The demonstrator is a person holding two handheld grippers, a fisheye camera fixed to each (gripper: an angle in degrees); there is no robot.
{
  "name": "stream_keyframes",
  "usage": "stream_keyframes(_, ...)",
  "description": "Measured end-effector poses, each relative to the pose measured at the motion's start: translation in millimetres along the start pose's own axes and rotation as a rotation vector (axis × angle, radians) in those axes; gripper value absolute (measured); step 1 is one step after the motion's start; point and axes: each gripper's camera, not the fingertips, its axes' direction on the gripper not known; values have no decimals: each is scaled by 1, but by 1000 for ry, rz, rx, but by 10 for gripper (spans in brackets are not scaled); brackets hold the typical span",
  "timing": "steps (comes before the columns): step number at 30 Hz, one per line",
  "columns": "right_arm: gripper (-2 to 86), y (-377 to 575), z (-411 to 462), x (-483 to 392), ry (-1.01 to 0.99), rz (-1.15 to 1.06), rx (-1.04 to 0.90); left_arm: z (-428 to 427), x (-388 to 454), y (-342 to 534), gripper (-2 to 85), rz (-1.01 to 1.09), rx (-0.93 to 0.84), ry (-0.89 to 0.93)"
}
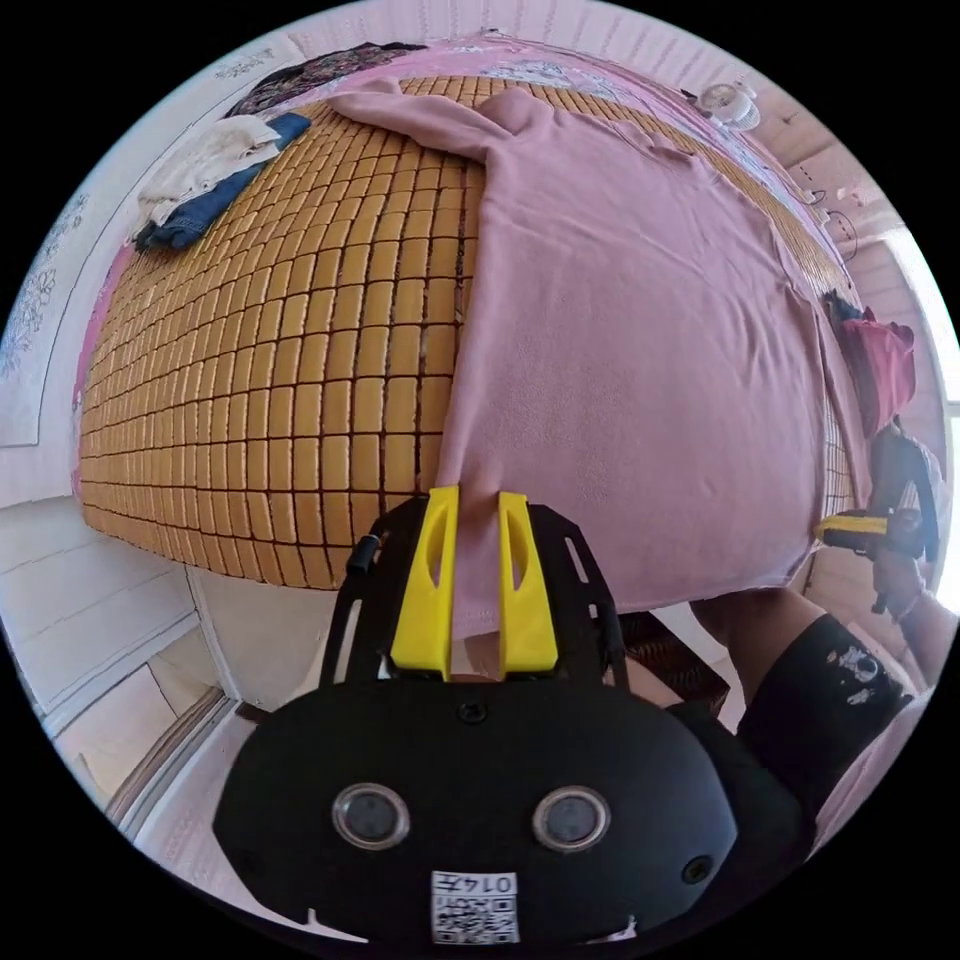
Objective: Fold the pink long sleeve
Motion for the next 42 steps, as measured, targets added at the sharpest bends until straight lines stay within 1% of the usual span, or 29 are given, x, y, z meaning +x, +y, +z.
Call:
stream_keyframes(1, 22, -3, -5, -1, -9, -13, -23, 0, -4, 2, 65, -23, 5, 22)
stream_keyframes(3, 30, -8, -14, -4, -7, -47, -77, -7, -25, 8, 64, -125, 21, 149)
stream_keyframes(4, 37, -14, -27, -6, 1, -85, -86, -10, -29, 10, 63, -143, 41, 177)
stream_keyframes(6, 41, -29, -55, -13, 27, -148, -41, -30, -42, 9, 61, -159, 149, 223)
stream_keyframes(9, 47, -92, -110, -36, 50, -268, 117, -45, -48, -6, 65, -121, 290, 245)
stream_keyframes(11, 52, -169, -156, -76, 39, -401, 290, -41, -49, -15, 69, -122, 313, 258)
stream_keyframes(12, 54, -189, -167, -91, 38, -441, 330, -34, -49, -16, 71, -136, 313, 269)
stream_keyframes(14, 59, -264, -208, -161, 58, -613, 496, -20, -48, -11, 73, -156, 309, 283)
stream_keyframes(15, 60, -281, -216, -181, 78, -653, 535, -10, -46, -8, 71, -147, 293, 264)
stream_keyframes(17, 76, -345, -235, -258, 144, -755, 628, 5, -46, -5, 58, -139, 244, 202)
stream_keyframes(19, 94, -390, -238, -304, 153, -767, 643, 19, -48, -4, 47, -128, 199, 203)
stream_keyframes(21, 113, -432, -231, -338, 190, -710, 636, 25, -54, 4, 41, -148, 235, 215)
stream_keyframes(23, 113, -480, -207, -364, 291, -626, 539, 27, -57, 9, 40, -148, 252, 224)
stream_keyframes(24, 110, -489, -200, -365, 317, -603, 512, 29, -60, 12, 42, -156, 257, 238)
stream_keyframes(25, 76, -496, -194, -363, 297, -596, 507, 30, -62, 13, 43, -158, 259, 247)
stream_keyframes(26, 53, -495, -199, -355, 233, -553, 574, 31, -65, 14, 46, -160, 262, 264)
stream_keyframes(28, 38, -498, -205, -344, 162, -536, 536, 32, -71, 16, 49, -158, 266, 301)
stream_keyframes(30, 31, -487, -218, -337, 87, -593, 522, 27, -82, 22, 51, -180, 281, 348)
stream_keyframes(32, 31, -447, -254, -323, -136, -791, 558, 17, -91, 31, 51, -218, 326, 357)
stream_keyframes(33, 31, -435, -265, -319, -206, -851, 562, 7, -99, 38, 51, -242, 368, 366)
stream_keyframes(34, 35, -412, -284, -310, -336, -974, 567, 2, -103, 41, 52, -257, 388, 369)
stream_keyframes(35, 43, -394, -299, -302, -414, -1067, 566, -9, -112, 48, 54, -294, 429, 375)
stream_keyframes(37, 63, -381, -309, -295, -435, -1118, 527, -22, -126, 57, 61, -338, 481, 366)
stream_keyframes(39, 84, -380, -301, -294, -392, -1127, 459, -30, -147, 65, 67, -418, 512, 325)
stream_keyframes(41, 103, -381, -275, -293, -251, -1081, 394, -28, -164, 68, 77, -471, 524, 282)
stream_keyframes(42, 107, -380, -268, -293, -222, -1068, 390, -24, -177, 67, 80, -516, 517, 251)
